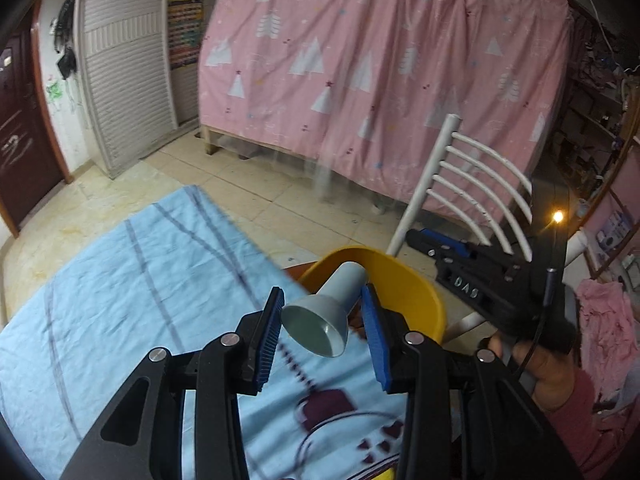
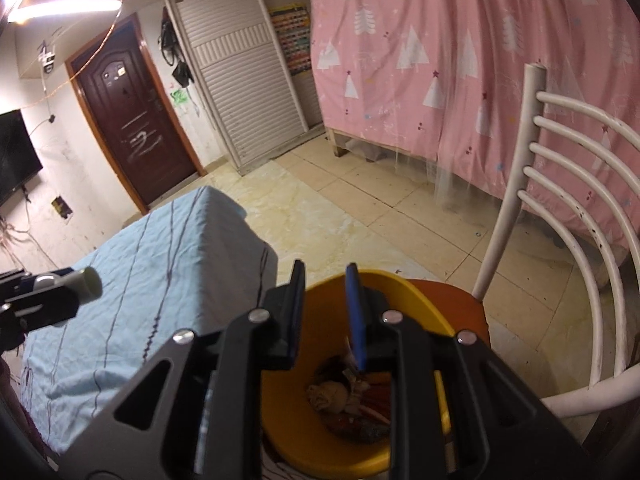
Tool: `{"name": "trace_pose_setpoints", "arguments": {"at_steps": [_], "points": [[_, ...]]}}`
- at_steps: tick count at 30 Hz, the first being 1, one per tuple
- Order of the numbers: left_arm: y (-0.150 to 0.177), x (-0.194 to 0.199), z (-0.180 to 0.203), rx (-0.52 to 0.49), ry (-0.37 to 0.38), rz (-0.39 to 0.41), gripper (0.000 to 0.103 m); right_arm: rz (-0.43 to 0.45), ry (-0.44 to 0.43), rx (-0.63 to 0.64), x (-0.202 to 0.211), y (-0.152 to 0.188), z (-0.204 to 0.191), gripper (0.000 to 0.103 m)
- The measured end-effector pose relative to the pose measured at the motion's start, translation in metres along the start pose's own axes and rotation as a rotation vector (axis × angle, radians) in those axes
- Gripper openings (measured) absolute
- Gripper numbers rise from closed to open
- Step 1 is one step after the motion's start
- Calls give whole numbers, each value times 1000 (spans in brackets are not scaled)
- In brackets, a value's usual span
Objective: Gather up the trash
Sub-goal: 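Open the left gripper to drop the white cup into the bucket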
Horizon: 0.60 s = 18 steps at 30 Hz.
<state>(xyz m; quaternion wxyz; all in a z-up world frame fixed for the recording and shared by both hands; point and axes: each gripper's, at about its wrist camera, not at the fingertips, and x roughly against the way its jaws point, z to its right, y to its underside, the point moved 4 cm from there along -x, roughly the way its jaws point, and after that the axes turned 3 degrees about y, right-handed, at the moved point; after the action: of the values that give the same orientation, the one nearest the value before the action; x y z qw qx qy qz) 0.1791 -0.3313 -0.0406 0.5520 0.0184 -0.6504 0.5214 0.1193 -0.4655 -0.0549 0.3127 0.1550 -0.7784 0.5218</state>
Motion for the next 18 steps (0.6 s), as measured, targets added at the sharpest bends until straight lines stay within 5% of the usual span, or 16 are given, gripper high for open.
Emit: {"name": "trace_pose_setpoints", "arguments": {"at_steps": [10,14,16,18], "points": [[-15,-32,32,-32,81,-4,31,40,8,-94,9,-3,32,20],[-19,-44,38,-21,99,-15,32,60,10,-123,14,-5,40,40],[-22,-50,38,-9,106,-33,39,68,10,-130,16,-6,43,44],[-22,-55,37,13,120,-45,60,72,10,-136,18,-7,45,45]]}}
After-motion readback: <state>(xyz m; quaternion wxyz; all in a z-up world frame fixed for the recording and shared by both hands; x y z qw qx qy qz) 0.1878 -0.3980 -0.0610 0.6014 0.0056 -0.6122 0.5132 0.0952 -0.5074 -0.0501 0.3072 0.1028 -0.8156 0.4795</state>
